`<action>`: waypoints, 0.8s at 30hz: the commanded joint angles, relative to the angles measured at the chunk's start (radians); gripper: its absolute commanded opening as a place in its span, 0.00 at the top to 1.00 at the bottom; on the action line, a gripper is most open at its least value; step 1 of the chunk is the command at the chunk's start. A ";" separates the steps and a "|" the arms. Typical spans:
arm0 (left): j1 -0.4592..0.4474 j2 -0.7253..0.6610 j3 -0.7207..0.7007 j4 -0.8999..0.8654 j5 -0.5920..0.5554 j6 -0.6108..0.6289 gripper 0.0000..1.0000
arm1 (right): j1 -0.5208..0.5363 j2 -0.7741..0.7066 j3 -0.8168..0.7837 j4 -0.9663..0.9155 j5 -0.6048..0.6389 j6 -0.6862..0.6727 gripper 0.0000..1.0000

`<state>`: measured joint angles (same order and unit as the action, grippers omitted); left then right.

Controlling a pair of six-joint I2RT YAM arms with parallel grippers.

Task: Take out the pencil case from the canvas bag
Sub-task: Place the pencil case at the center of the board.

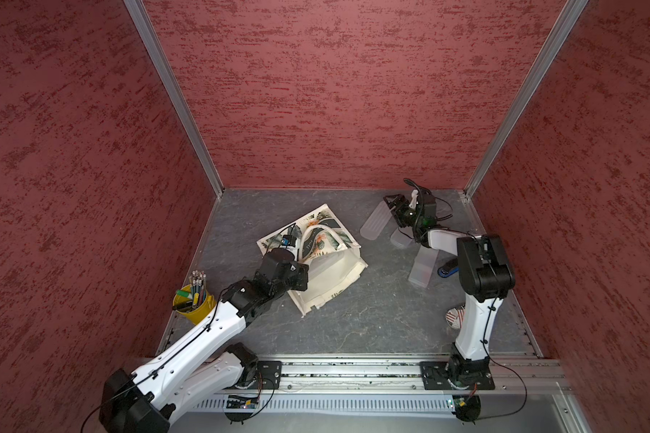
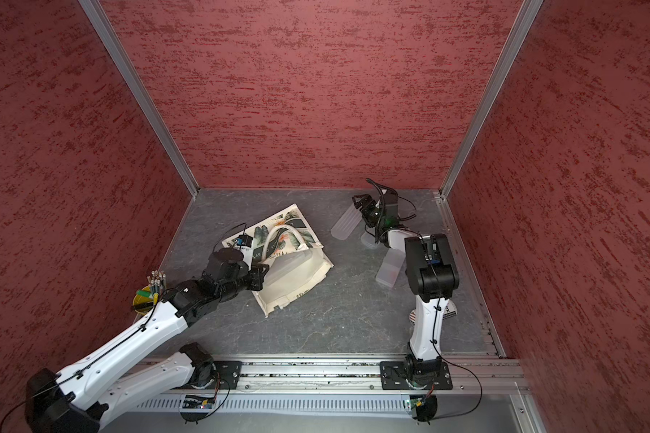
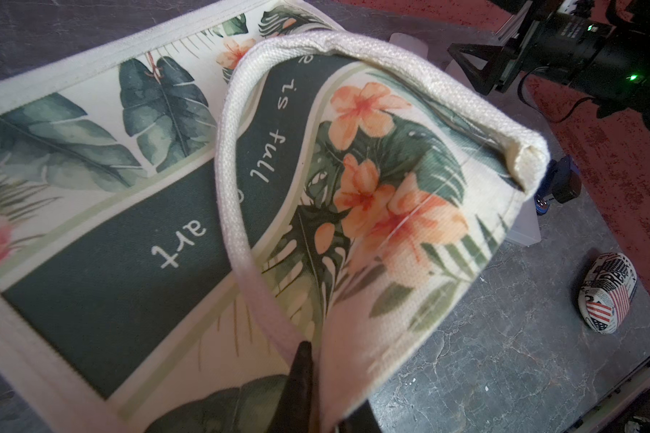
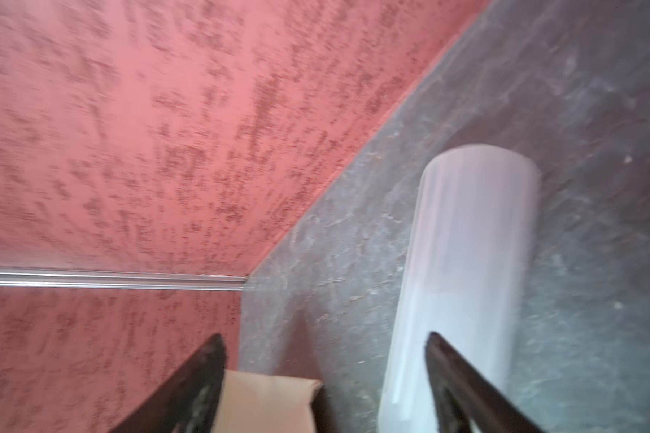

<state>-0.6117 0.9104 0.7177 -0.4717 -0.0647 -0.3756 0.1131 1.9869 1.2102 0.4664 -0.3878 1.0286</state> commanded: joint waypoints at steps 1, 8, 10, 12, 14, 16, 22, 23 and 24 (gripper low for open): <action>-0.002 -0.022 -0.007 0.003 0.008 -0.025 1.00 | -0.003 -0.086 -0.060 0.002 -0.007 0.006 0.09; -0.003 -0.045 -0.024 -0.012 0.003 -0.034 1.00 | 0.002 -0.291 -0.286 0.048 -0.046 -0.003 0.01; -0.003 -0.055 -0.029 -0.012 0.003 -0.036 1.00 | 0.009 -0.360 -0.360 0.061 -0.060 -0.004 0.01; -0.003 -0.063 -0.030 -0.015 -0.001 -0.037 1.00 | 0.017 -0.432 -0.432 0.073 -0.068 -0.016 0.01; -0.002 -0.068 -0.028 -0.012 -0.004 -0.039 1.00 | 0.025 -0.509 -0.498 0.065 -0.071 -0.029 0.01; -0.002 -0.067 -0.023 -0.010 -0.007 -0.039 1.00 | 0.036 -0.590 -0.560 0.059 -0.069 -0.036 0.01; -0.007 -0.062 0.000 -0.003 0.016 -0.070 1.00 | 0.065 -0.807 -0.719 0.009 -0.045 -0.067 0.01; -0.011 -0.062 0.003 -0.003 0.017 -0.080 1.00 | 0.067 -0.841 -0.743 0.002 -0.044 -0.073 0.01; -0.015 -0.063 0.004 0.001 0.020 -0.088 1.00 | 0.069 -0.865 -0.760 -0.012 -0.040 -0.081 0.01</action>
<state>-0.6140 0.8566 0.6930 -0.4808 -0.0685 -0.4210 0.1711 1.1748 0.4862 0.4812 -0.4419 0.9825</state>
